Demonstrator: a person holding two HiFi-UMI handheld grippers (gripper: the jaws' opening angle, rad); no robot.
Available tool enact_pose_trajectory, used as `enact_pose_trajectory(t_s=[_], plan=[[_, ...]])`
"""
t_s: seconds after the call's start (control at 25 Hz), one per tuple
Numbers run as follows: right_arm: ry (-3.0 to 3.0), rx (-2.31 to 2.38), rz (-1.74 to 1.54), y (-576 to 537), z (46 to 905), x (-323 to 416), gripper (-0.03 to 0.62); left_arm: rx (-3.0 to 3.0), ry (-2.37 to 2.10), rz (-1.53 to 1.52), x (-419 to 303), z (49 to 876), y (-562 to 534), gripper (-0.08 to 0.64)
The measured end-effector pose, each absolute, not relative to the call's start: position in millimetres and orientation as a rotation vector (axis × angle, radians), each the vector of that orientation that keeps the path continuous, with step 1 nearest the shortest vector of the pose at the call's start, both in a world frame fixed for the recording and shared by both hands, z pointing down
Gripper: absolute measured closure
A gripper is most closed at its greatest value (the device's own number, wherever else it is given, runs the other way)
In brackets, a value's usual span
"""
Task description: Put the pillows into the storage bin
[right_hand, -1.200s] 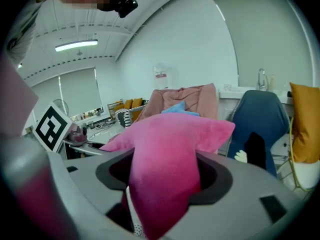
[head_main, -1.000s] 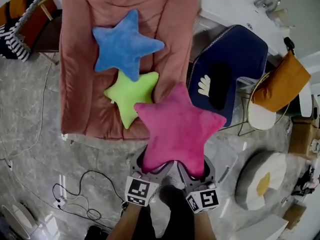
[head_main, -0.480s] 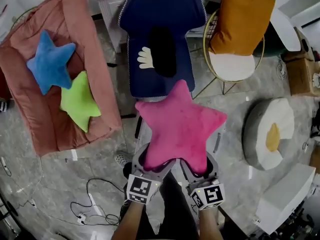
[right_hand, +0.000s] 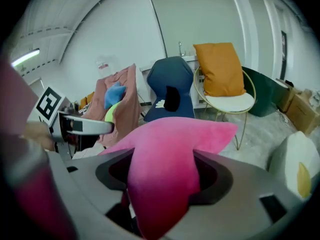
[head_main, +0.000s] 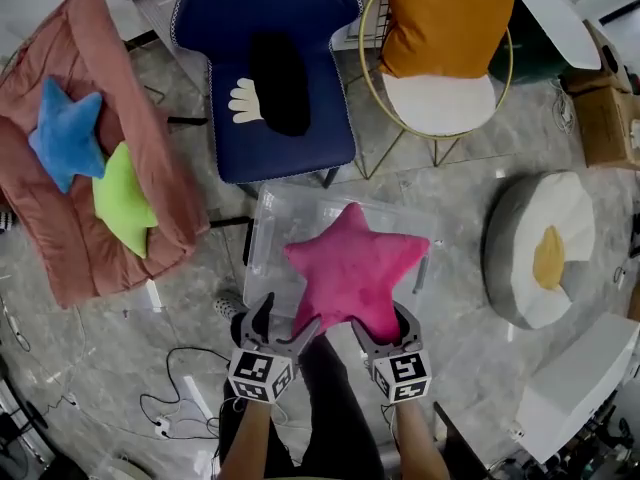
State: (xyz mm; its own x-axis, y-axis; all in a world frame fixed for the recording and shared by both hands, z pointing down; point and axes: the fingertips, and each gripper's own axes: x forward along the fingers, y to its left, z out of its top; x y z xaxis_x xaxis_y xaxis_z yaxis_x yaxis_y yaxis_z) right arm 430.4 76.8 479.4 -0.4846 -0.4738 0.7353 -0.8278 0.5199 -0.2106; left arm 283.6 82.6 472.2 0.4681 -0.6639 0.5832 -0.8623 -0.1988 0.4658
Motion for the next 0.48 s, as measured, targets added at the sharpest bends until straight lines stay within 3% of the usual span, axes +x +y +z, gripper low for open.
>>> enact_pose_trajectory(t_s=[0.48], plan=[[-1.960, 0.463, 0.542, 81.6, 642.5, 360.2, 0.282, 1.749, -1.477, 0.350, 181.5, 505.6, 104.4, 0.155]])
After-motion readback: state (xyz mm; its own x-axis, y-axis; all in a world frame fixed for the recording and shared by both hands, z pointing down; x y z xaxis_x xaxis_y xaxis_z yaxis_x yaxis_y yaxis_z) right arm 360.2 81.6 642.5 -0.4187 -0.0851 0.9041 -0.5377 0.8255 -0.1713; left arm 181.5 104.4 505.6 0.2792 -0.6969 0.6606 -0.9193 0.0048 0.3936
